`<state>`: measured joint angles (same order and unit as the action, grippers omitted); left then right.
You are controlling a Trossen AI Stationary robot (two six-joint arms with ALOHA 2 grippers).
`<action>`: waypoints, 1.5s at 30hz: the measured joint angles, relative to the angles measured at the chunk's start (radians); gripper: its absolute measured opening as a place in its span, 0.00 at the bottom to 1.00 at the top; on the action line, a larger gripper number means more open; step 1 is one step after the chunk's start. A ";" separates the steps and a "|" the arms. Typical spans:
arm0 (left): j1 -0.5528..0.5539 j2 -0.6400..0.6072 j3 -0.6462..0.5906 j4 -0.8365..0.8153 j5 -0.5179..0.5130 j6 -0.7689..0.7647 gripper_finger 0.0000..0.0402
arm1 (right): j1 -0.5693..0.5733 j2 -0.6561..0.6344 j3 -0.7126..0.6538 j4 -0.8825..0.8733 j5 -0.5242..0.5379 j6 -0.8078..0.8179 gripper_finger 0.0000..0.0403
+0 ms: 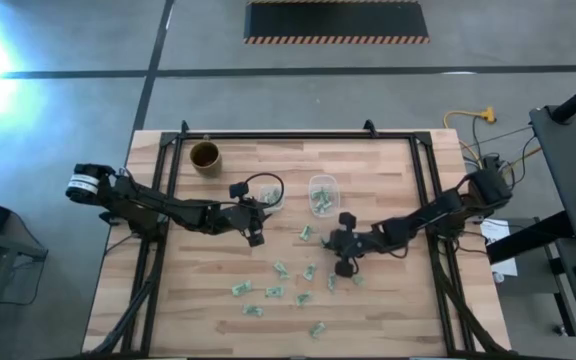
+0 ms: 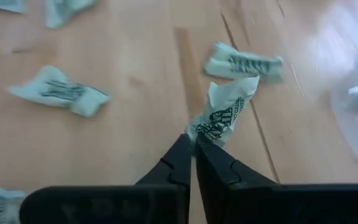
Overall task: Pick and place items into bin
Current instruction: Put the light green stevia packet into the right transparent bin
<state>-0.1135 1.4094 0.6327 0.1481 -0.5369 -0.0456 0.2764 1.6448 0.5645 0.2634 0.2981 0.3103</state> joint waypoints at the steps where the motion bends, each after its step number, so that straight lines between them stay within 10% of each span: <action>1: 0.000 0.000 0.000 0.000 0.000 0.000 0.31 | 0.005 -0.006 0.003 0.000 0.000 -0.010 0.02; 25: -0.002 0.000 0.000 0.000 0.007 0.000 0.31 | -0.223 -0.342 0.017 -0.155 0.124 -0.215 0.02; 45: -0.005 0.000 0.000 0.000 0.007 0.000 0.31 | -0.407 -0.203 0.036 -0.153 0.008 -0.243 0.02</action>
<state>-0.1181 1.4094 0.6327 0.1482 -0.5299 -0.0456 -0.1303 1.4422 0.6003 0.1104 0.3058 0.0669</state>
